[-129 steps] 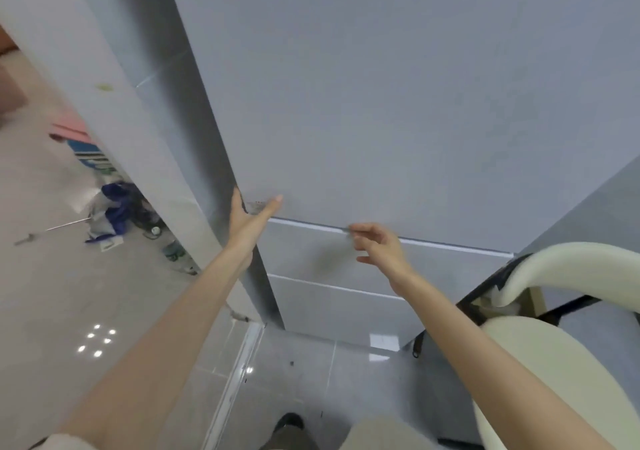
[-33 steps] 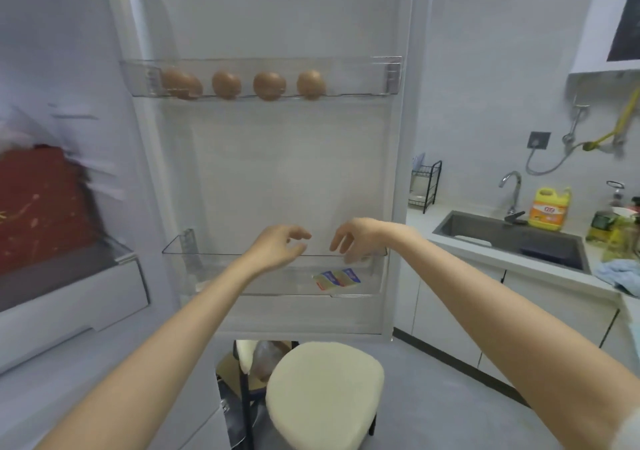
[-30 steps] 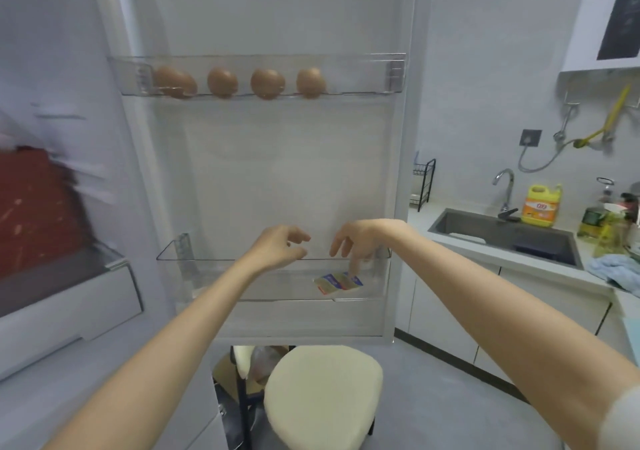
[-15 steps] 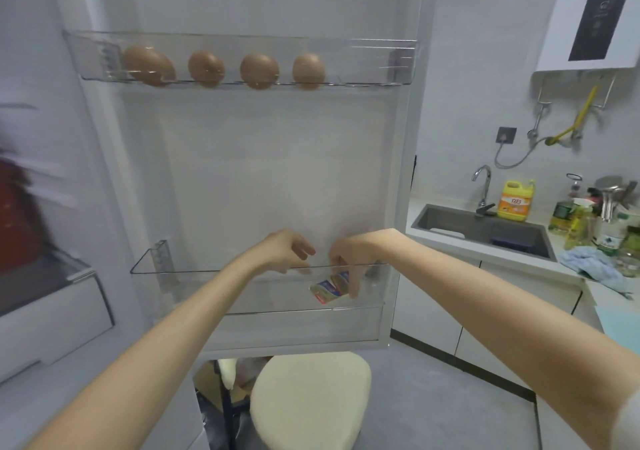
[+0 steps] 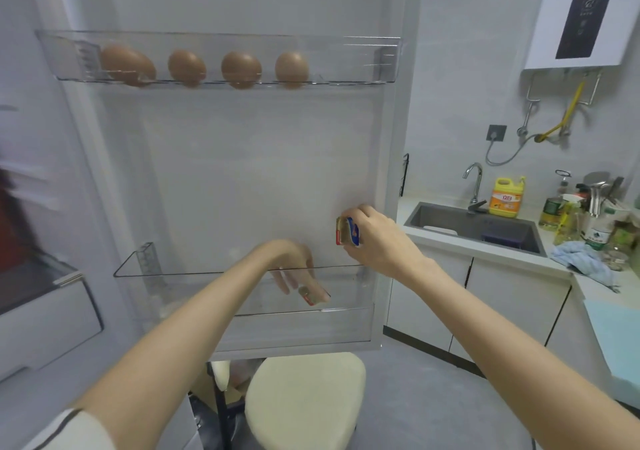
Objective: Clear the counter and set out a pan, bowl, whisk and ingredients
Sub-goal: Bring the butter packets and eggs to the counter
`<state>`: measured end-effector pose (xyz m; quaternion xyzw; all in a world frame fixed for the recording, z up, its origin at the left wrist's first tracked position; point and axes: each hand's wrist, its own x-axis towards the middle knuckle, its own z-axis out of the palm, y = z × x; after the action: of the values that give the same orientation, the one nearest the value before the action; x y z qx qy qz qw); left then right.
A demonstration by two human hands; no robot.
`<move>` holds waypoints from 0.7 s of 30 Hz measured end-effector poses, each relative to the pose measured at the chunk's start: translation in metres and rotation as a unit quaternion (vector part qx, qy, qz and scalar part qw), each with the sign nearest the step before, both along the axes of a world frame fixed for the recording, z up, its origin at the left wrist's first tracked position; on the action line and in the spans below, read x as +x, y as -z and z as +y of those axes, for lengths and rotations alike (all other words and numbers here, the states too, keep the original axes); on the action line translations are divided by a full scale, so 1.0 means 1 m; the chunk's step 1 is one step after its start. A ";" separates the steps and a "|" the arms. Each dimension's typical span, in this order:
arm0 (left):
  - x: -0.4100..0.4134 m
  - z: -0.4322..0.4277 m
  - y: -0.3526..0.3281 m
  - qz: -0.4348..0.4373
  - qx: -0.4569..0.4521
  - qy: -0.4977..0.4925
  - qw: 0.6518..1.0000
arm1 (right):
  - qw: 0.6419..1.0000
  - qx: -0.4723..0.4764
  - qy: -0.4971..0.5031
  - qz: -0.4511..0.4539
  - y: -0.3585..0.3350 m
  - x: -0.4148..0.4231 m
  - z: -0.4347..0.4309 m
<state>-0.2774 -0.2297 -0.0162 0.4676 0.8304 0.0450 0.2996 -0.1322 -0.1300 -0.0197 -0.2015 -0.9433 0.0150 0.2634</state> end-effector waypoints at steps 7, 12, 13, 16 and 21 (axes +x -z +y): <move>-0.001 -0.007 0.009 0.003 0.049 0.017 0.999 | 0.996 -0.011 0.019 0.091 0.014 0.001 -0.005; -0.007 -0.024 0.002 0.070 0.176 0.006 0.982 | 0.989 -0.034 0.008 0.144 0.017 0.007 -0.012; -0.008 -0.028 0.002 0.054 0.220 -0.010 0.974 | 0.988 -0.039 0.006 0.153 0.017 0.007 -0.013; -0.006 -0.041 -0.002 -0.054 0.370 -0.083 0.924 | 0.981 -0.065 -0.001 0.180 0.018 0.010 -0.017; 0.025 -0.063 -0.008 -0.157 0.518 -0.125 0.832 | 0.965 -0.072 -0.051 0.246 0.021 0.026 -0.023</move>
<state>-0.2523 -0.2924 -0.0083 0.4329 0.6787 0.5784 0.1321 -0.1058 -0.1529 -0.0407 -0.1613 -0.8550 0.1457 0.4709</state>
